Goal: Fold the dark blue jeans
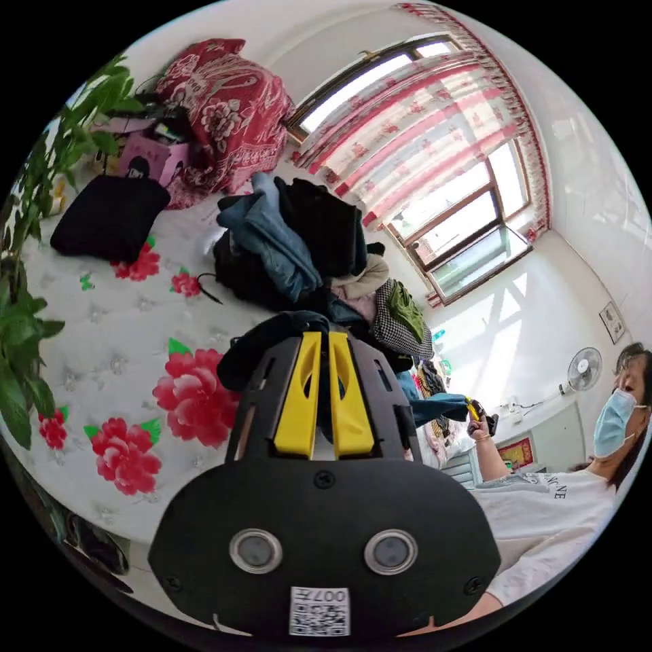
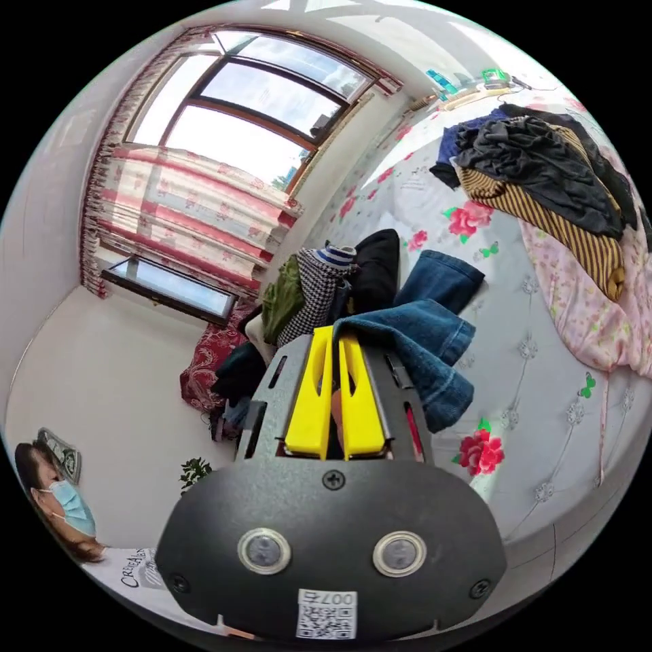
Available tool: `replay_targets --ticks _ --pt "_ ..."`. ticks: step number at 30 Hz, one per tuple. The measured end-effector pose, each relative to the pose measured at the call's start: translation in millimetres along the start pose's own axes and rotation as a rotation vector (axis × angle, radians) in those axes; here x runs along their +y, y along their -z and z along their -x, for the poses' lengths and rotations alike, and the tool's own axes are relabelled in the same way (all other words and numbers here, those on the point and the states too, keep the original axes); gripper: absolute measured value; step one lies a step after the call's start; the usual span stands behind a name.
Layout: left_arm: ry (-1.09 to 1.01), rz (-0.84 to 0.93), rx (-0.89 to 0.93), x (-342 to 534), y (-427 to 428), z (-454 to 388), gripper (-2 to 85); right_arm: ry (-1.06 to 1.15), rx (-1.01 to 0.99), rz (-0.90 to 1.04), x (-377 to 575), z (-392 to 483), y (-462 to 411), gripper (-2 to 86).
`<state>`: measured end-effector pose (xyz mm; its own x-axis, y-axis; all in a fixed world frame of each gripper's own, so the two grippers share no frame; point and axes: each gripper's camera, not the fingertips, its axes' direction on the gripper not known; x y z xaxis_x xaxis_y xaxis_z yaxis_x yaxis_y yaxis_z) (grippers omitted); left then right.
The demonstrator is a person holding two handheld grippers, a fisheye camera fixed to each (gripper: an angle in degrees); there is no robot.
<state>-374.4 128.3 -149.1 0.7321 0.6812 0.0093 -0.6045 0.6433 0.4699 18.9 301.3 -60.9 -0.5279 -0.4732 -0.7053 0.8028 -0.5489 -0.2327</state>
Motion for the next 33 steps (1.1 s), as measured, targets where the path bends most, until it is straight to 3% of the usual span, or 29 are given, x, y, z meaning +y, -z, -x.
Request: replay_targets --ticks 4,7,11,13,16,18,22,24,29,33 --pt "-0.33 -0.077 -0.017 -27 66 -87 -0.4 0.223 -0.212 -0.179 0 53 70 -0.4" --pt "-0.402 0.033 -0.13 0 80 -100 -0.4 0.328 -0.137 -0.178 18 54 102 -0.3" --pt "-0.166 0.352 -0.263 68 31 -38 -0.5 0.255 0.105 -0.001 54 5 93 -0.2" --pt "0.128 0.531 -0.32 135 -24 27 -0.5 0.06 0.262 0.137 85 -52 66 -0.2" --pt "0.292 0.631 -0.36 194 -66 59 -0.5 -0.191 0.451 0.262 123 -116 40 -0.3" --pt "0.252 0.629 -0.393 194 -68 48 -0.5 -0.253 0.484 0.264 132 -128 41 -0.2" --pt "0.141 0.584 -0.401 166 -53 12 0.1 -0.112 0.461 0.277 114 -104 52 0.5" --pt "0.143 0.576 -0.412 165 -55 4 0.9 -0.042 0.482 0.304 106 -91 51 1.6" --pt "0.27 0.557 -0.48 202 -70 6 5.9 -0.135 0.663 0.341 105 -104 47 6.5" --pt "0.292 0.362 -0.468 210 -43 -17 6.2 -0.116 0.761 0.146 97 -83 68 7.3"
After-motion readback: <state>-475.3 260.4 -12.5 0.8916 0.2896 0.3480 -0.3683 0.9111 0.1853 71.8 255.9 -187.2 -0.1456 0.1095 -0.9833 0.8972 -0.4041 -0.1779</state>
